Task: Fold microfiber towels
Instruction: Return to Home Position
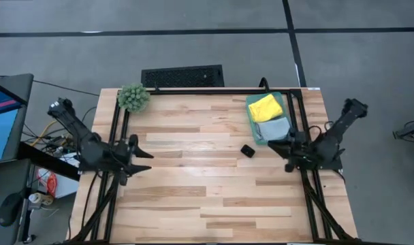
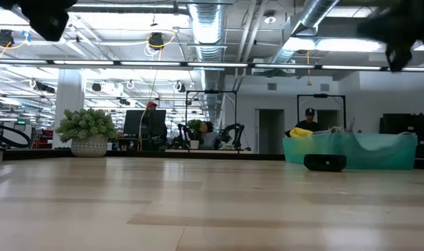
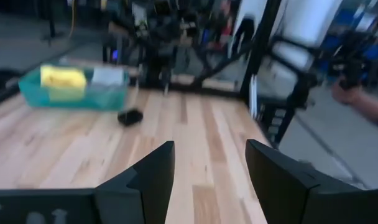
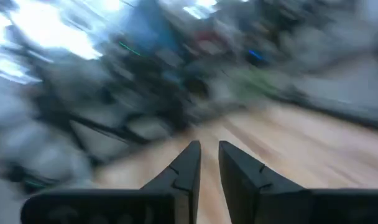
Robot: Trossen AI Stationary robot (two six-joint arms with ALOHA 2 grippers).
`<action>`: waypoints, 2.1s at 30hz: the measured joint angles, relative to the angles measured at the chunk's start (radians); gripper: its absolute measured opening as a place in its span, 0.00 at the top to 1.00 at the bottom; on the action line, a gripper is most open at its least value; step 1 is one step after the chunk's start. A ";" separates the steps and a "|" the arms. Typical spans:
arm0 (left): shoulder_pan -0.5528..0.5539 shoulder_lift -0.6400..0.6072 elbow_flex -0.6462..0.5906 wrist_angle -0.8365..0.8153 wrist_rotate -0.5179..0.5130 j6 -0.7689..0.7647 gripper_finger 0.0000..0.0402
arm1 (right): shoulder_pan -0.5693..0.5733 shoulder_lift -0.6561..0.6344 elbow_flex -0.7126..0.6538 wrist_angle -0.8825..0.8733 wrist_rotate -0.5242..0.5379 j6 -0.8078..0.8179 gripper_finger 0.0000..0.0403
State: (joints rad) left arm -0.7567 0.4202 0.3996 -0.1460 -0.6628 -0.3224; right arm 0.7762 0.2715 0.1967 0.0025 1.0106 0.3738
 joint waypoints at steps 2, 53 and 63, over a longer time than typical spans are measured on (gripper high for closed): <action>0.001 -0.094 -0.064 0.064 0.005 0.062 0.53 | 0.013 -0.024 -0.040 0.254 -0.101 -0.180 0.80; 0.050 -0.366 -0.387 0.219 0.275 0.168 0.53 | -0.576 0.023 -0.191 0.094 -0.514 -0.250 0.80; 0.050 -0.366 -0.387 0.218 0.275 0.168 0.53 | -0.576 0.023 -0.191 0.094 -0.514 -0.250 0.80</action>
State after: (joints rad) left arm -0.7067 0.0540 0.0124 0.0715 -0.3882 -0.1542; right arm 0.2001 0.2943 0.0055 0.0968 0.4961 0.1238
